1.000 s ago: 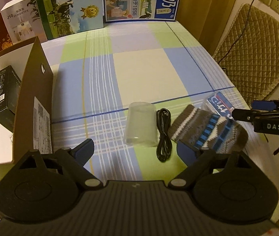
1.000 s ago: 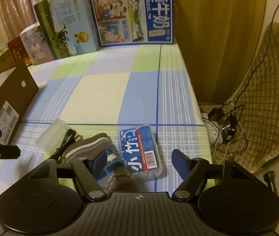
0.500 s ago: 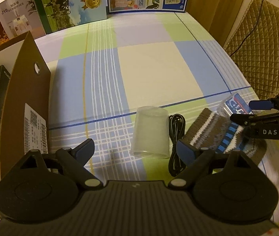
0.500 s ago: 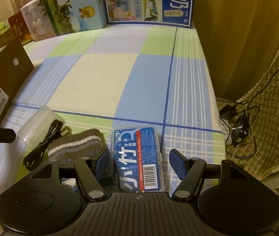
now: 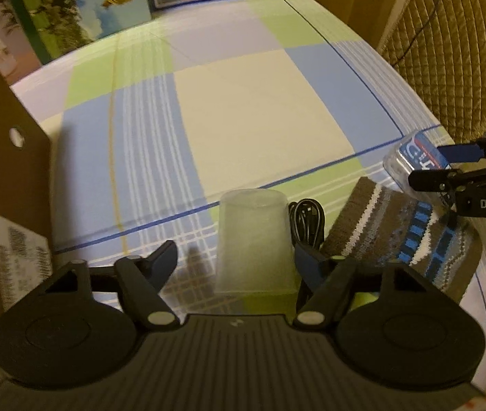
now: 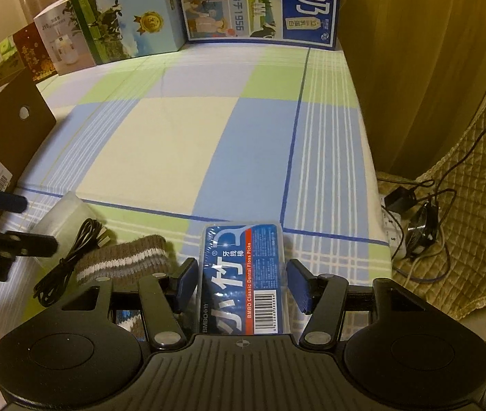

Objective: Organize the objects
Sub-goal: 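Grasp the clear plastic cup with the left tool while the right tool grasps the blue floss-pick pack, then carry the clear cup with the left tool while the right tool carries the floss-pick pack to the box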

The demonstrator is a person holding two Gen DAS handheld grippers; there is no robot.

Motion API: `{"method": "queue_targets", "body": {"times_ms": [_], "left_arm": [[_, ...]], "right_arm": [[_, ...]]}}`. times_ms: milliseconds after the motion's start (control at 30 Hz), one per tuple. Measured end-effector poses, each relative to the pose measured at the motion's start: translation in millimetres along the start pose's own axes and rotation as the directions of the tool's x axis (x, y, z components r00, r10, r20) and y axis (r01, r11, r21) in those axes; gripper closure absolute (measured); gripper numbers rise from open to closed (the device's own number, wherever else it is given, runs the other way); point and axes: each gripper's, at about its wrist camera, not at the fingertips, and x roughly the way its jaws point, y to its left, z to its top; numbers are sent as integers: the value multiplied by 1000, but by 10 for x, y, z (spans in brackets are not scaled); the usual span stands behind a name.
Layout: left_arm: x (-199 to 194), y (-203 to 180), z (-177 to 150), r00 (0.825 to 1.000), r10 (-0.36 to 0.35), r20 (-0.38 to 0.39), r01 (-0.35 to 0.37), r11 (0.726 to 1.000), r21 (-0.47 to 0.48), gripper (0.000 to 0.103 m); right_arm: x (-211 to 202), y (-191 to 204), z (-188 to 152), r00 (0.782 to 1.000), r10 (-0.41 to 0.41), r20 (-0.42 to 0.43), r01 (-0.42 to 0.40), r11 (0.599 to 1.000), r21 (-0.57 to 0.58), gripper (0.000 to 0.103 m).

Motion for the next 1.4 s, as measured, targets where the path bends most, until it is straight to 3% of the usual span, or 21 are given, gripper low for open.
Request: {"method": "queue_targets", "body": {"times_ms": [167,667,1067,1400], "left_arm": [[151,-3,27,1000,-15,-23,15,1000,1,55],[137,124,-38,1000,-7,-9,6,997,-80,56],[-338,228,-88,997,5,83,6,992,-129,56],[-863,309,-219,985,8,172,21,987,-162,56]], "right_arm": [[18,5,27,1000,-1,-2,1,1000,-1,49],[98,109,82,1000,-29,-2,29,999,-21,49],[-312,352,277,993,3,116,5,998,-66,49],[-779,609,386,972,75,225,-61,996,-69,49]]}}
